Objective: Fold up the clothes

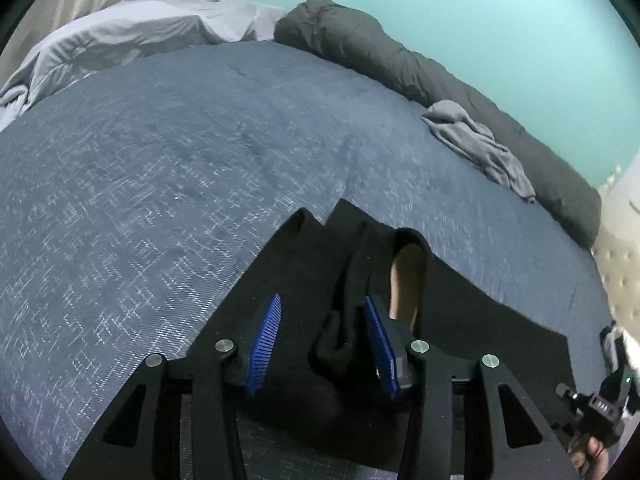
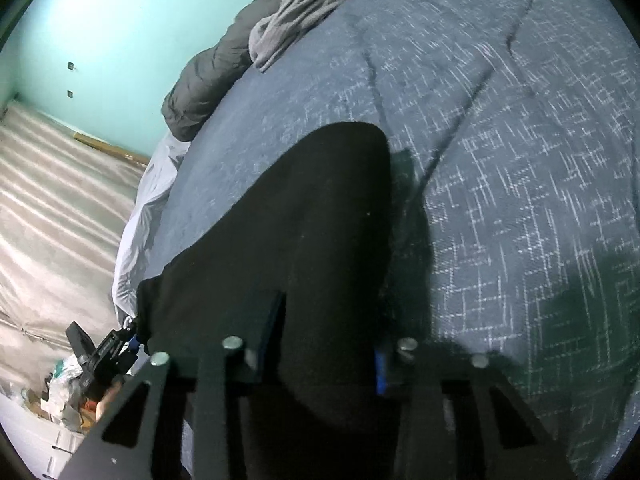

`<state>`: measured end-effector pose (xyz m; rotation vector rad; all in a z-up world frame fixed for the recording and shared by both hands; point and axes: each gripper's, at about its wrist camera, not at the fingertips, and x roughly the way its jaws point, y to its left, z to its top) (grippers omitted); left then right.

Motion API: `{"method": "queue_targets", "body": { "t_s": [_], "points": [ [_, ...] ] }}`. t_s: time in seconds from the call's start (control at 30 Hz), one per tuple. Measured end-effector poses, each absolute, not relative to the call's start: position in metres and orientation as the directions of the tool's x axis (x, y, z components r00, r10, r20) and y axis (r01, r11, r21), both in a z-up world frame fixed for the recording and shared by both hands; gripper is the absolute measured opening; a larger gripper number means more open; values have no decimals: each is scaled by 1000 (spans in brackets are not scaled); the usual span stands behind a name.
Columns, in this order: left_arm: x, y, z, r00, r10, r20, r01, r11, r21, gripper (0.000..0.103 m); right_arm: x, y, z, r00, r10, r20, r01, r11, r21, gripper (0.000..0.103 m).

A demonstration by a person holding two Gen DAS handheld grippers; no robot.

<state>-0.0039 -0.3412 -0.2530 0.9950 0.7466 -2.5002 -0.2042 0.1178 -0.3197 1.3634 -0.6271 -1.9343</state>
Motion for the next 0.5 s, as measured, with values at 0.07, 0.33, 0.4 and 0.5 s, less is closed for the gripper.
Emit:
{"method": "queue_targets", "body": {
  "t_s": [0.07, 0.33, 0.4, 0.5],
  "points": [
    [0, -347, -254, -699, -114, -706, 499, -785, -367, 47, -205, 120, -319, -225, -772, -595, 244, -636, 732, 28],
    [19, -377, -261, -714, -89, -695, 543, -697, -469, 48, -206, 124, -306, -260, -799, -542, 258, -599, 758, 23],
    [25, -382, -261, -717, -83, -692, 552, -674, -491, 48, -207, 123, -305, -261, -797, -545, 262, -602, 754, 23],
    [31, -381, -260, -725, -58, -686, 540, -667, -514, 48, -208, 120, -310, -255, -786, -563, 243, -616, 749, 23]
  ]
}}
